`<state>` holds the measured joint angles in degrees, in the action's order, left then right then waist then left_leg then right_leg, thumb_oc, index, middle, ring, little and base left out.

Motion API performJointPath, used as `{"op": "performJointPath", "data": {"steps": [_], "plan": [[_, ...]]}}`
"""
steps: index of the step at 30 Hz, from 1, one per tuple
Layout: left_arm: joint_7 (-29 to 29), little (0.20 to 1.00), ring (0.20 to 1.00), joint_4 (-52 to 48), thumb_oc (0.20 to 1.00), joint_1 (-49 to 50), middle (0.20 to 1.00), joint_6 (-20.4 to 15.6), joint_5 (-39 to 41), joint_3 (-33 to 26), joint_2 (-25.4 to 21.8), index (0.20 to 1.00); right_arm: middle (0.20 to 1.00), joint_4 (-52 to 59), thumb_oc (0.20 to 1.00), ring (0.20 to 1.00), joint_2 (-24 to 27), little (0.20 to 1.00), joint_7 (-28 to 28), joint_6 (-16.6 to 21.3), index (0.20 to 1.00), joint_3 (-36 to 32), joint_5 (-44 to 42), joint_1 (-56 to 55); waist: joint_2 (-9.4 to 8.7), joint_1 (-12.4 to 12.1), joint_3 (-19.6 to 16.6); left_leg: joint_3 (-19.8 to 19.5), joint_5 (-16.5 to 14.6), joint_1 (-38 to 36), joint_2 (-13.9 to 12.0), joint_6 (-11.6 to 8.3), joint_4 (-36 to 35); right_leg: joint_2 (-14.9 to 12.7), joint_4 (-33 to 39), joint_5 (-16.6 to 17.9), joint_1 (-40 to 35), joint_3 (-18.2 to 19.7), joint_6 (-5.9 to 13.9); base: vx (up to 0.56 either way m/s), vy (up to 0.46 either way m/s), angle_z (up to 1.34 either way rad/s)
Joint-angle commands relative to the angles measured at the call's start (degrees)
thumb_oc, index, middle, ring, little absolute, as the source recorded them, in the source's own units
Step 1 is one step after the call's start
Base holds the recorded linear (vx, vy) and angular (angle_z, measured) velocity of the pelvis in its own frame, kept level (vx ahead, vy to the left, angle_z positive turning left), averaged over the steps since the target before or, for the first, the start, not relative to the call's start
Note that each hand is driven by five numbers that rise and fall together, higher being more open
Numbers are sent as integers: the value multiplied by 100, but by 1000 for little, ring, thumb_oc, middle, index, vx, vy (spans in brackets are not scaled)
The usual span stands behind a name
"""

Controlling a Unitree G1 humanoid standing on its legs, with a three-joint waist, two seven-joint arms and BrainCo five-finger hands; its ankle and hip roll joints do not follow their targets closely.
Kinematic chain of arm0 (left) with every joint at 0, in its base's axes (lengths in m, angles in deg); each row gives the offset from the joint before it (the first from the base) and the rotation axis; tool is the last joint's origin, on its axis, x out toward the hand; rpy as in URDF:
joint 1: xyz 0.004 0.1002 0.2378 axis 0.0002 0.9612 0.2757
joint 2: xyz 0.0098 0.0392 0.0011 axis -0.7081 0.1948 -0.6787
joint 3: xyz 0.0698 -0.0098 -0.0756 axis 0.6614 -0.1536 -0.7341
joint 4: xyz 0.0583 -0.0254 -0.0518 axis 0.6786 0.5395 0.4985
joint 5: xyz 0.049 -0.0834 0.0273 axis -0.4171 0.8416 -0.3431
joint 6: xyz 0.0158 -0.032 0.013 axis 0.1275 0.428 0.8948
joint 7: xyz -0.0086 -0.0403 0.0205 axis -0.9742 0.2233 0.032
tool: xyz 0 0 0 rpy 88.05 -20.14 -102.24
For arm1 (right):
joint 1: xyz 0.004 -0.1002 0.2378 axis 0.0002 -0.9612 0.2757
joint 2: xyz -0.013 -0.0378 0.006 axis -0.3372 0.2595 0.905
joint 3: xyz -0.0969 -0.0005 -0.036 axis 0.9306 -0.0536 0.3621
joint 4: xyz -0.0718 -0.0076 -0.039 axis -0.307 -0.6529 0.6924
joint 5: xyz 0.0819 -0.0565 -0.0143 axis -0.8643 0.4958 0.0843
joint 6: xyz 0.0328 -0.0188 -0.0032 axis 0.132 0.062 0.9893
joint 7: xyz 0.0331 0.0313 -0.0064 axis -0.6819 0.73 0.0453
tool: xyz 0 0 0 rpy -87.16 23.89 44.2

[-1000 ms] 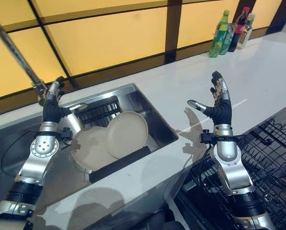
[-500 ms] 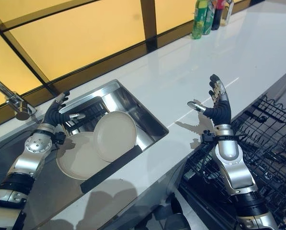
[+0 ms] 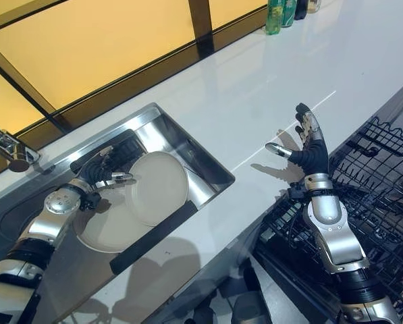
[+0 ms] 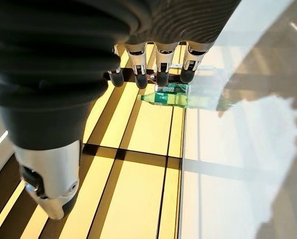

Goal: Pick up plates and place into dishwasher.

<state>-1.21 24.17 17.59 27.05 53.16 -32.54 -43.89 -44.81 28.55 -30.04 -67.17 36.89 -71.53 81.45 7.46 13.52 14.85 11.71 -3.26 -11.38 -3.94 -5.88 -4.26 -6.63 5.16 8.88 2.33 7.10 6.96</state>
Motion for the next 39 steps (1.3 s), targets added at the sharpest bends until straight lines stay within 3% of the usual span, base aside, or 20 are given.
{"op": "performJointPath", "data": {"steps": [1, 5, 8, 13, 21, 29, 30, 32, 33, 39], "plan": [[-214, 1000, 1000, 178, 1000, -465, 1000, -477, 444, 162, -342, 1000, 1000, 102, 1000, 1000, 229, 1000, 36, 156, 1000, -6, -36, 282, -244, 131, -374, -93, -488, 891, 149, 325, 1203, -451, -1125, -875, 322, 240, 386, -18, 52, -2], [-716, 1000, 1000, 130, 1000, -501, 1000, -525, 721, 273, -341, 1000, 1000, 47, 1000, 1000, 278, 1000, 72, 181, 1000, -5, -45, 321, -200, 180, -300, -73, -483, 873, 194, 348, 1158, -464, -1123, -858, 357, 272, 394, 9, 46, -1], [-1435, 1000, 1000, 50, 1000, -480, 1000, -406, 1275, 396, -326, 1000, 1000, 96, 1000, 1000, 333, 1000, 125, 174, 1000, -10, -60, 262, -162, 226, -296, -48, -484, 840, 215, 364, 1126, -474, -1137, -866, 372, 297, 403, 48, 44, -2], [-2762, 1000, 1000, -43, 1000, -502, 1000, 65, 2047, 727, -266, 1000, 1000, 24, 1000, 1000, 481, 1000, 249, 237, 1000, 40, -100, 280, -38, 357, -262, 8, -481, 764, 262, 382, 1070, -500, -1179, -871, 405, 358, 415, 47, 69, -1], [-3293, 1000, 1000, 64, 1000, -527, 1000, 215, 2294, 1113, -450, 1000, 1000, -20, 1000, 1000, 764, 1000, 298, 184, 1000, 154, -201, 351, 175, 474, -254, 39, -474, 643, 376, 406, 952, -534, -1163, -894, 368, 424, 424, 44, 70, -3], [-3486, 1000, 1000, -75, 1000, -459, 1000, 170, 2355, 1111, -523, 1000, 1000, -5, 1000, 1000, 774, 1000, 375, 191, 1000, 71, -203, 216, 229, 442, -324, 1, -466, 563, 406, 410, 871, -538, -1117, -911, 277, 369, 412, 17, 5, 0], [-3472, 906, 906, -112, 906, -453, 906, 167, 2353, 1088, -512, 906, 1000, -7, 1000, 1000, 762, 1000, 375, 187, 1000, 68, -191, 209, 232, 432, -331, -8, -467, 557, 413, 412, 863, -538, -1111, -917, 263, 363, 410, 0, 0, 0], [-3427, 369, 369, -230, 369, -433, 369, 97, 2334, 1039, -505, 369, 1000, 31, 1000, 1000, 732, 1000, 410, 168, 1000, 24, -182, 161, 233, 414, -349, -15, -462, 553, 416, 412, 844, -540, -1095, -923, 245, 344, 408, 0, 0, 0], [-3428, 200, 200, -242, 200, -434, 200, 87, 2338, 1037, -506, 200, 1000, 34, 1000, 1000, 729, 1000, 413, 166, 1000, 16, -180, 151, 233, 412, -353, -19, -460, 551, 417, 411, 840, -541, -1093, -922, 242, 341, 408, 0, 0, 0], [-3395, 200, 200, -583, 200, -345, 200, -50, 2308, 940, -539, 200, 1000, 38, 1000, 1000, 679, 1000, 415, 193, 1000, -52, -144, 53, 243, 351, -370, -76, -434, 548, 430, 406, 795, -552, -1085, -931, 227, 281, 396, -5, 3, 0]]}}
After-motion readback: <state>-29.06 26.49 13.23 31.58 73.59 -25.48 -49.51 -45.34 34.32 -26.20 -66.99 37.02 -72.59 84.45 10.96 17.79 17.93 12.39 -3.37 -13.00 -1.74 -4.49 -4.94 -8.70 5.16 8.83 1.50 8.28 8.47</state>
